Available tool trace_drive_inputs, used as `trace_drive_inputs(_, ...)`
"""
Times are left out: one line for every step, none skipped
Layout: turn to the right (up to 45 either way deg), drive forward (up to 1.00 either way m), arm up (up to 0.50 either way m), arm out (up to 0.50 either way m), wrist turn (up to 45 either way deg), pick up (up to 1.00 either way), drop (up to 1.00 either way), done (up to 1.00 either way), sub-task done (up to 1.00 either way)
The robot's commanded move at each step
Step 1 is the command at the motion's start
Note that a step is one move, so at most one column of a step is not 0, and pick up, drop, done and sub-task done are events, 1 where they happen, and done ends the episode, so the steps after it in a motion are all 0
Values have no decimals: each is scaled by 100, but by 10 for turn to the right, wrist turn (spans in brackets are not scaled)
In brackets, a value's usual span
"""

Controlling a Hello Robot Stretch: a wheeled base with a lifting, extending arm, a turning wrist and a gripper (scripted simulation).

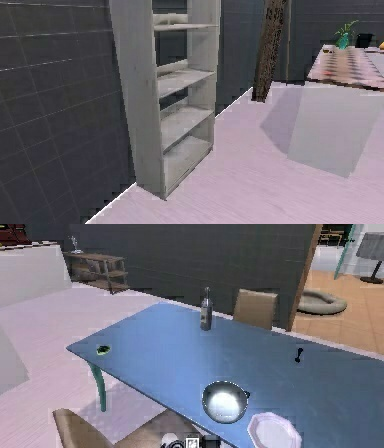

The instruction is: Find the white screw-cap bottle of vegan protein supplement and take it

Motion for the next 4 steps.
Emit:
trace_drive_inputs(0, 0, 0, 0, 450, 0, 0, 0, 0)
trace_drive_inputs(0, 0, 0, 0, 450, 0, 0, 0, 0)
trace_drive_inputs(0, 0, 0, 0, 270, 0, 0, 0, 0)
trace_drive_inputs(0, 0, -30, 0, 0, 0, 0, 0, 0)
